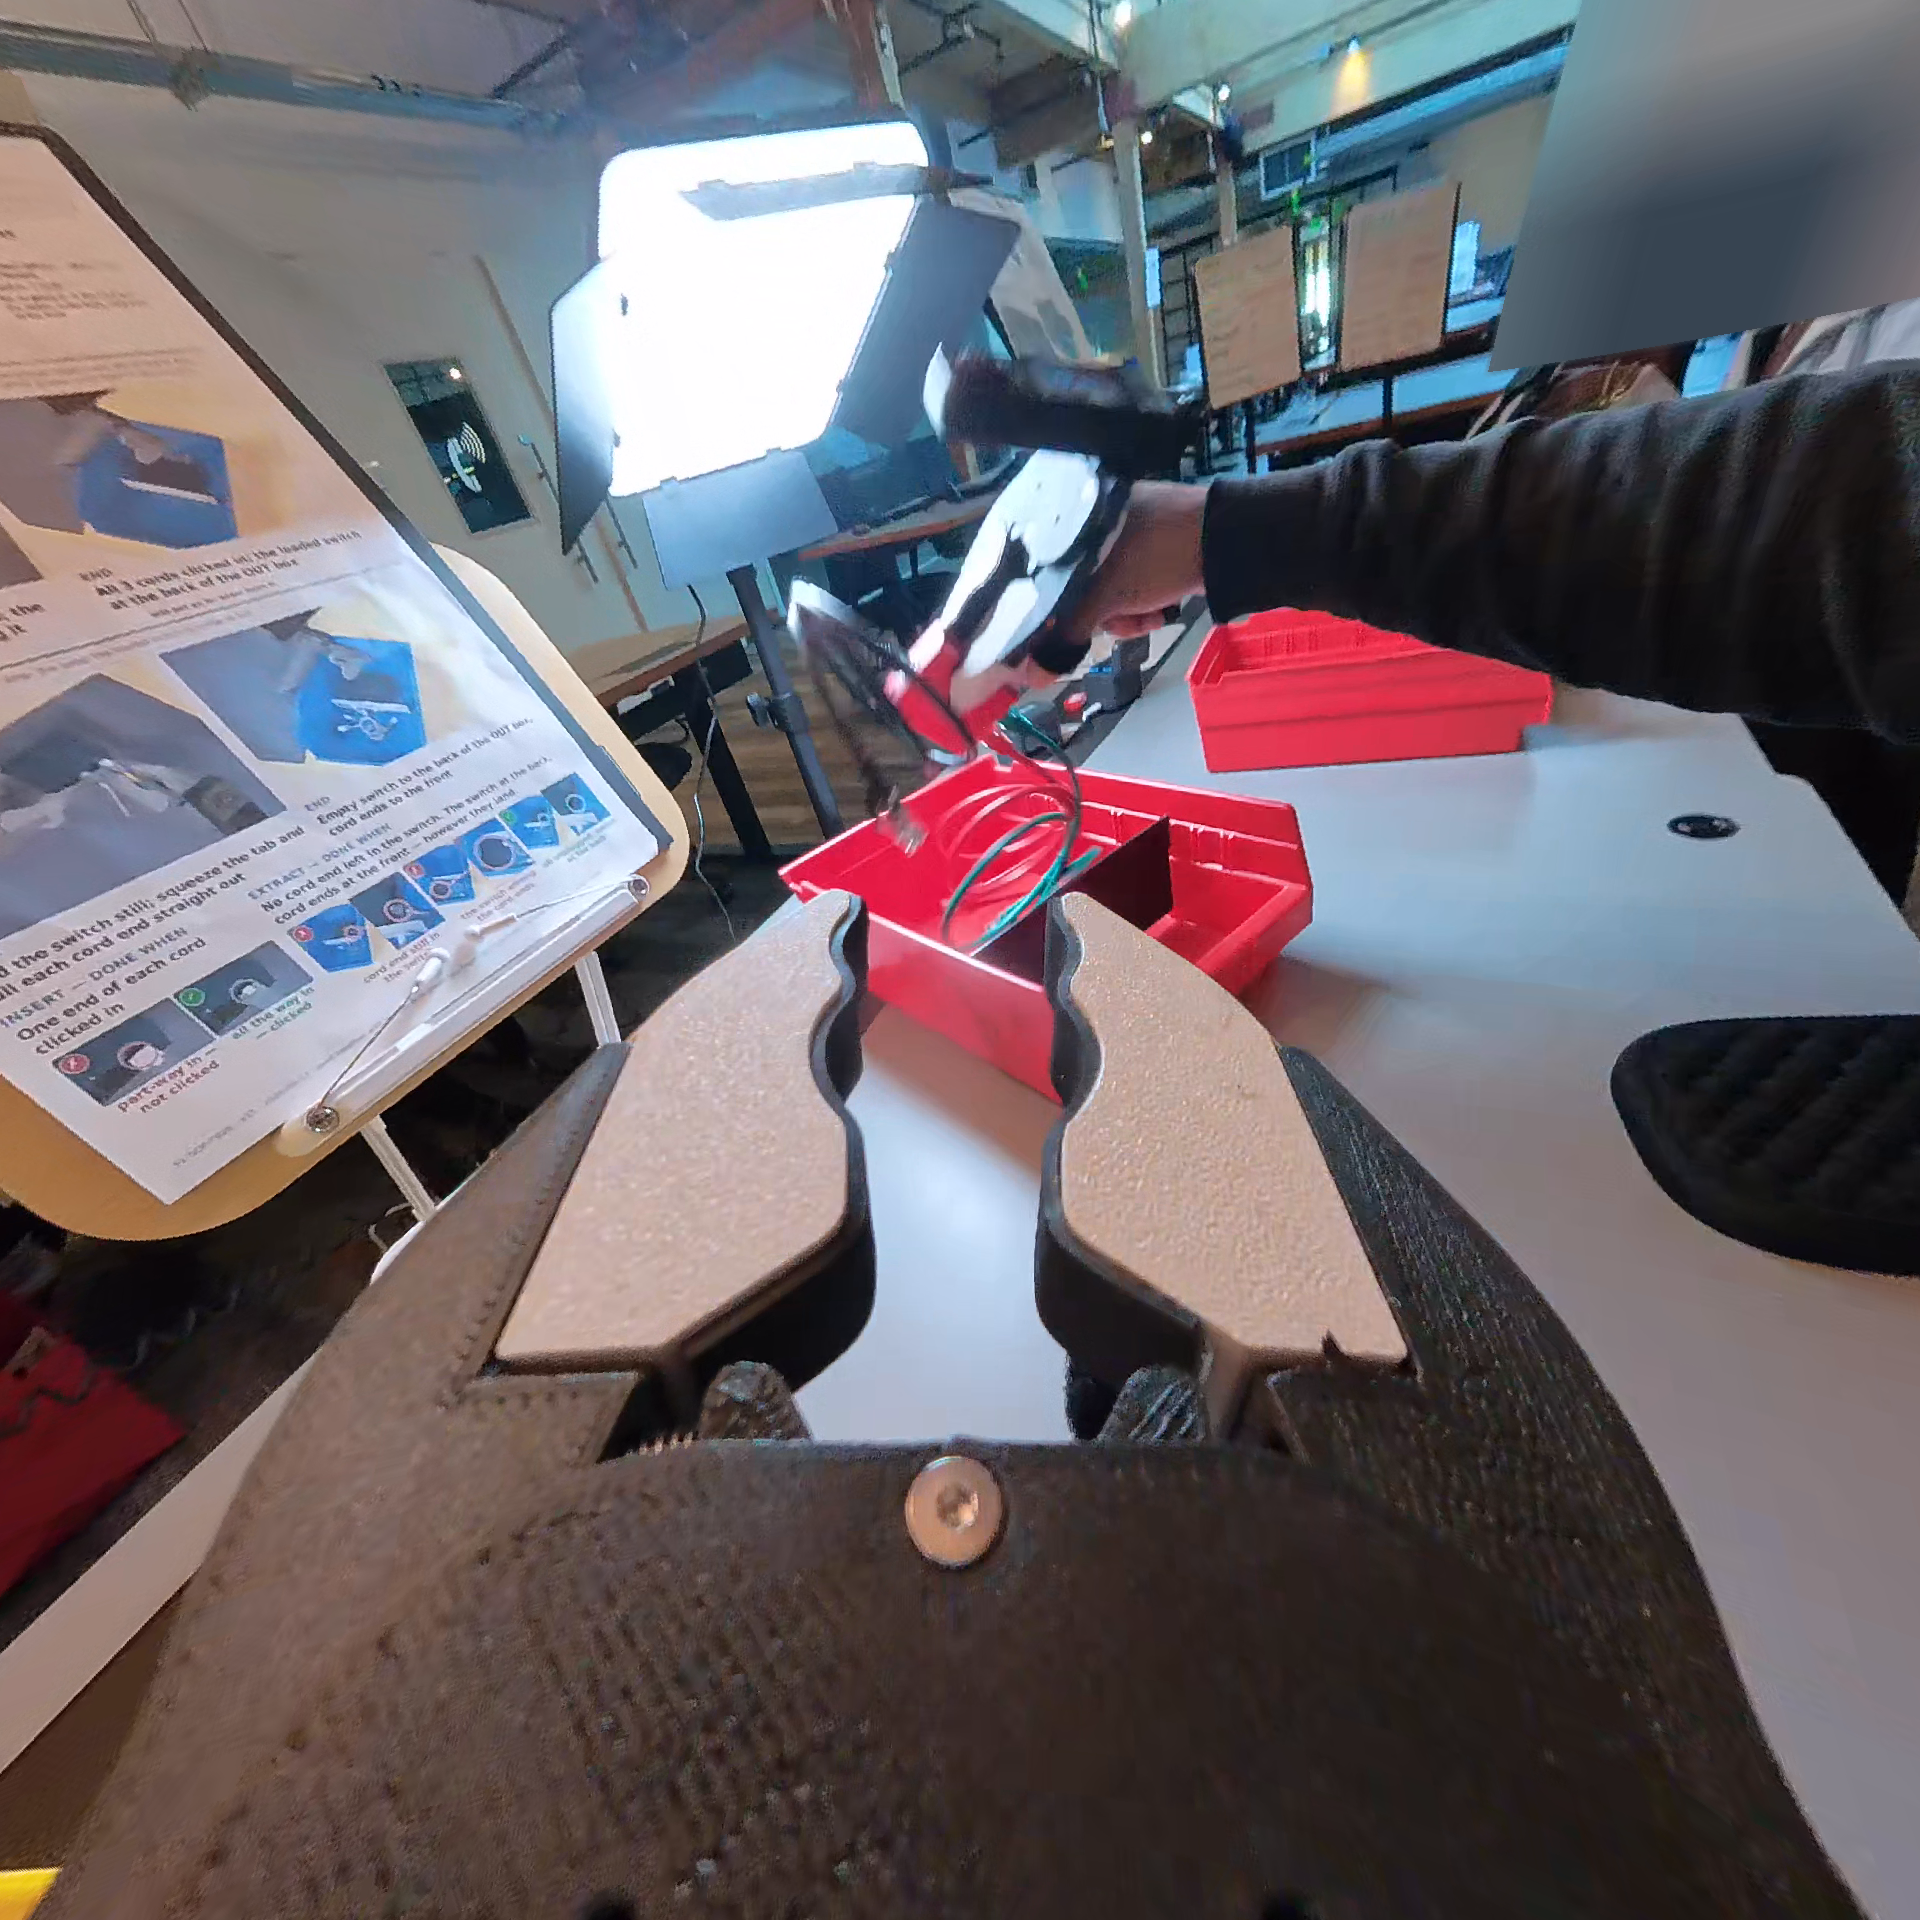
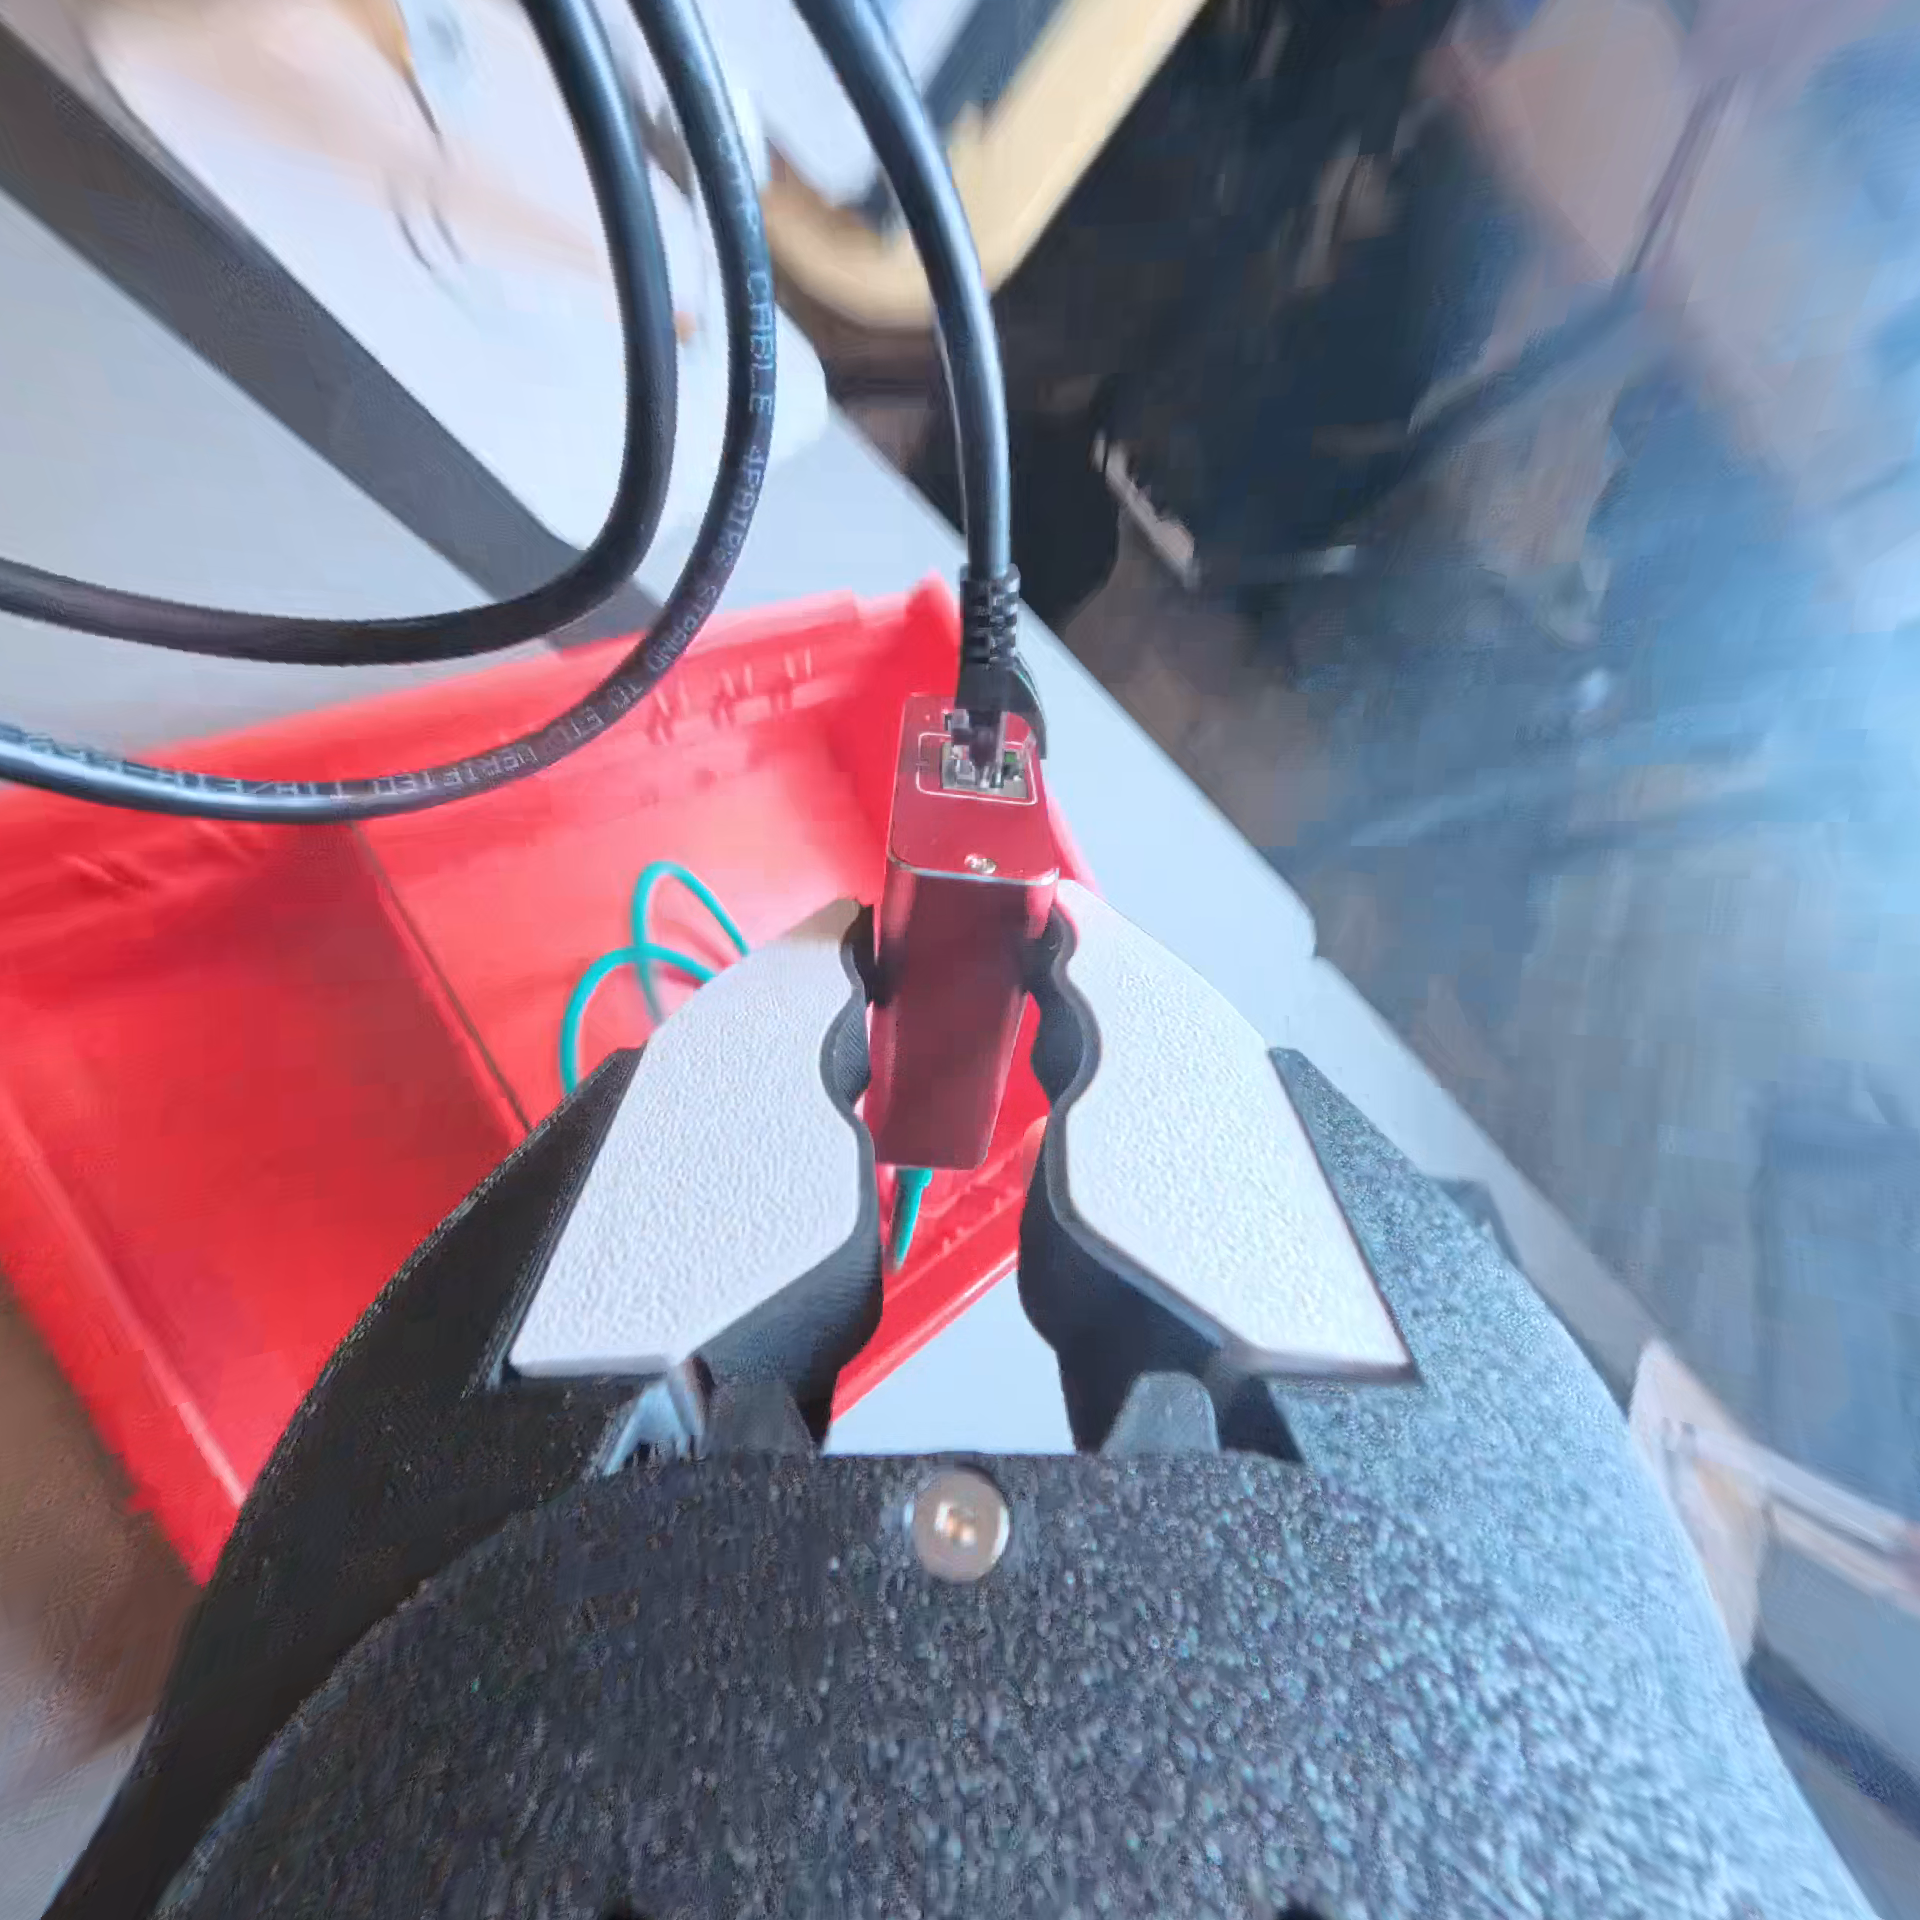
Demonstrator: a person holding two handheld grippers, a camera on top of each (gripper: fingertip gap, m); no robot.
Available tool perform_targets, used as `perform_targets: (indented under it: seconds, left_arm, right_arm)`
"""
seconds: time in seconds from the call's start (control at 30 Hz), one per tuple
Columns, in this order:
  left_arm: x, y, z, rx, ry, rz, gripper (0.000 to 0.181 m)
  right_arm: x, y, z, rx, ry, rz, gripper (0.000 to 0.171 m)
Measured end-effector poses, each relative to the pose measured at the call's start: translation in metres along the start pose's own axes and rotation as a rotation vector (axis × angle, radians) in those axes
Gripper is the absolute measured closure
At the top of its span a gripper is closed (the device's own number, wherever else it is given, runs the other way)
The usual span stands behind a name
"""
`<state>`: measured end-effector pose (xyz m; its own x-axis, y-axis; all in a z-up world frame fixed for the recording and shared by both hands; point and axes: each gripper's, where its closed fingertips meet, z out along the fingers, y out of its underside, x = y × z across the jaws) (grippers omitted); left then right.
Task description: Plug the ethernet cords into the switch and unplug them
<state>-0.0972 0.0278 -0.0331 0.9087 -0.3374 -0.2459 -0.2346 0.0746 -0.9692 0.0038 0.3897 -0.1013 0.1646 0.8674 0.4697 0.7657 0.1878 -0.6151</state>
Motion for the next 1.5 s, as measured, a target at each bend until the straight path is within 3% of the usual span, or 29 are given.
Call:
perform_targets:
  seconds: [0.1, 0.3, 0.4, 0.47, 0.57, 0.77, 0.9, 1.0, 1.1, 1.2, 1.27, 1.37, 1.5]
  left_arm:
    - [0.002, 0.008, 0.004, -0.031, 0.003, 0.017, 0.150]
    - [-0.002, 0.031, 0.012, -0.113, -0.006, 0.034, 0.153]
    - [-0.002, 0.036, 0.014, -0.130, -0.004, 0.042, 0.153]
    - [-0.003, 0.040, 0.016, -0.143, -0.003, 0.023, 0.152]
    - [-0.008, 0.048, 0.016, -0.175, -0.017, -0.013, 0.149]
    - [-0.028, 0.053, 0.006, -0.187, -0.068, -0.093, 0.144]
    - [-0.041, 0.061, -0.010, -0.288, -0.108, -0.079, 0.140]
    - [-0.046, 0.099, -0.039, -0.528, -0.105, -0.067, 0.134]
    - [-0.051, 0.173, -0.095, -0.883, -0.124, -0.022, 0.128]
    - [-0.052, 0.237, -0.150, -1.111, -0.139, -0.058, 0.122]
    - [-0.049, 0.262, -0.175, -1.199, -0.138, -0.078, 0.124]
    - [-0.053, 0.285, -0.197, -1.296, -0.153, 0.003, 0.131]
    - [-0.055, 0.287, -0.187, -1.238, -0.153, 0.074, 0.150]
  right_arm:
    - [-0.006, 0.040, 0.044, -0.149, 0.022, 0.018, 0.143]
    - [-0.036, 0.071, 0.093, -0.425, -0.048, -0.022, 0.143]
    - [-0.034, 0.069, 0.099, -0.446, -0.012, -0.088, 0.141]
    - [-0.035, 0.071, 0.097, -0.463, -0.027, -0.111, 0.136]
    - [-0.039, 0.060, 0.084, -0.412, -0.071, -0.109, 0.108]
    - [-0.074, 0.003, 0.013, -0.081, -0.164, -0.071, 0.108]
    - [-0.133, 0.042, -0.014, -0.168, -0.273, -0.184, 0.109]
    - [-0.167, 0.097, -0.010, -0.340, -0.307, -0.319, 0.106]
    - [-0.183, 0.131, 0.004, -0.432, -0.325, -0.389, 0.107]
    - [-0.188, 0.139, 0.021, -0.448, -0.336, -0.439, 0.126]
    - [-0.196, 0.139, 0.026, -0.438, -0.370, -0.480, 0.141]
    - [-0.198, 0.140, 0.022, -0.444, -0.343, -0.526, 0.141]
    - [-0.218, 0.145, 0.000, -0.384, -0.345, -0.607, 0.141]
